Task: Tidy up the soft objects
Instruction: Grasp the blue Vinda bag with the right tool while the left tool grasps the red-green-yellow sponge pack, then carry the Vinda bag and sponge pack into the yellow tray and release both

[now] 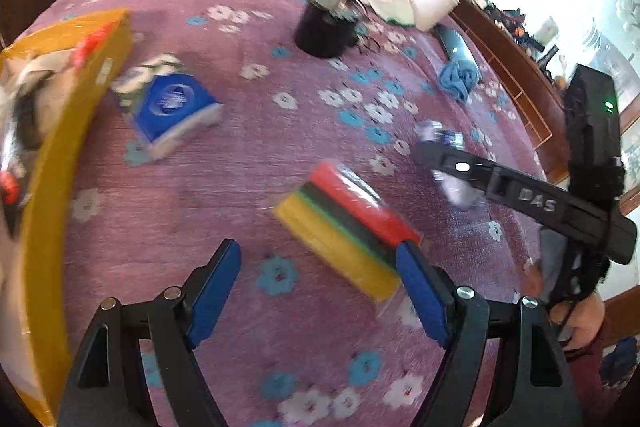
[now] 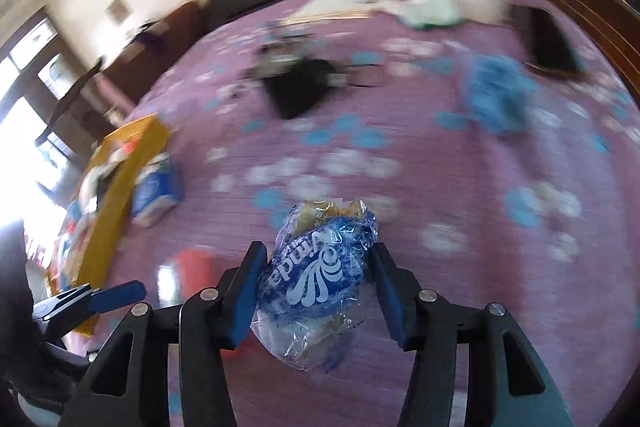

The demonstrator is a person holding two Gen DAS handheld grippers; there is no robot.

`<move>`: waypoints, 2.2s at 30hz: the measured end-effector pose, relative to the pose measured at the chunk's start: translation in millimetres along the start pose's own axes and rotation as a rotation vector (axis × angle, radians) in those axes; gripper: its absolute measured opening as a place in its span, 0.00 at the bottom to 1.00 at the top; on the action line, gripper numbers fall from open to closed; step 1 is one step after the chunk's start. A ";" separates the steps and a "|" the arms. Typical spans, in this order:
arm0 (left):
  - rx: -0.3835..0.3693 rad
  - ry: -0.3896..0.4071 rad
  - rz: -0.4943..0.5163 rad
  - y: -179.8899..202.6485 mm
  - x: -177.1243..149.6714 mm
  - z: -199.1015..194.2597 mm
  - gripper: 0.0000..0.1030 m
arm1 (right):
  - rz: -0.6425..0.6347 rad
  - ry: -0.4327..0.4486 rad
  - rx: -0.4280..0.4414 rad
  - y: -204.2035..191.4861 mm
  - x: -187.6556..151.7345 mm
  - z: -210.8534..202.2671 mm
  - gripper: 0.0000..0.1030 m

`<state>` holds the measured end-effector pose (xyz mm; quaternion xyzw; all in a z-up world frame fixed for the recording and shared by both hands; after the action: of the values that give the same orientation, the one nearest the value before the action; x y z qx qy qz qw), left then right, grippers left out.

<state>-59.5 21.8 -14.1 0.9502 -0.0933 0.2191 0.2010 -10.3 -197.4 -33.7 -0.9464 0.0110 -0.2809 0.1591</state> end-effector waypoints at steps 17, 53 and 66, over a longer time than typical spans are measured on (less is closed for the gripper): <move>0.164 0.049 0.254 56.3 3.1 28.6 0.41 | -0.022 0.024 -0.065 12.7 -13.9 -17.5 0.56; 0.256 0.350 -0.229 -172.9 -38.0 -143.1 0.51 | -0.396 0.054 0.141 -253.9 -25.0 -28.9 0.56; 0.385 0.462 -0.206 -167.4 -51.8 -188.2 0.82 | -0.455 -0.012 0.154 -305.9 -20.5 9.9 0.56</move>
<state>-132.3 256.9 60.2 0.9004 0.0949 0.4210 0.0543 -43.3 98.1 41.6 -0.9114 -0.2246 -0.3037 0.1633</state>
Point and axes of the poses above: each gripper's, at about its wrist camera, not at the fingertips, and z roughly the way its jaws point, y to its right, x to its top, the point moved 4 cm from there along z, roughly the way its jaws point, and after that the axes turned 3 degrees about -x, right-handed, at the moved point
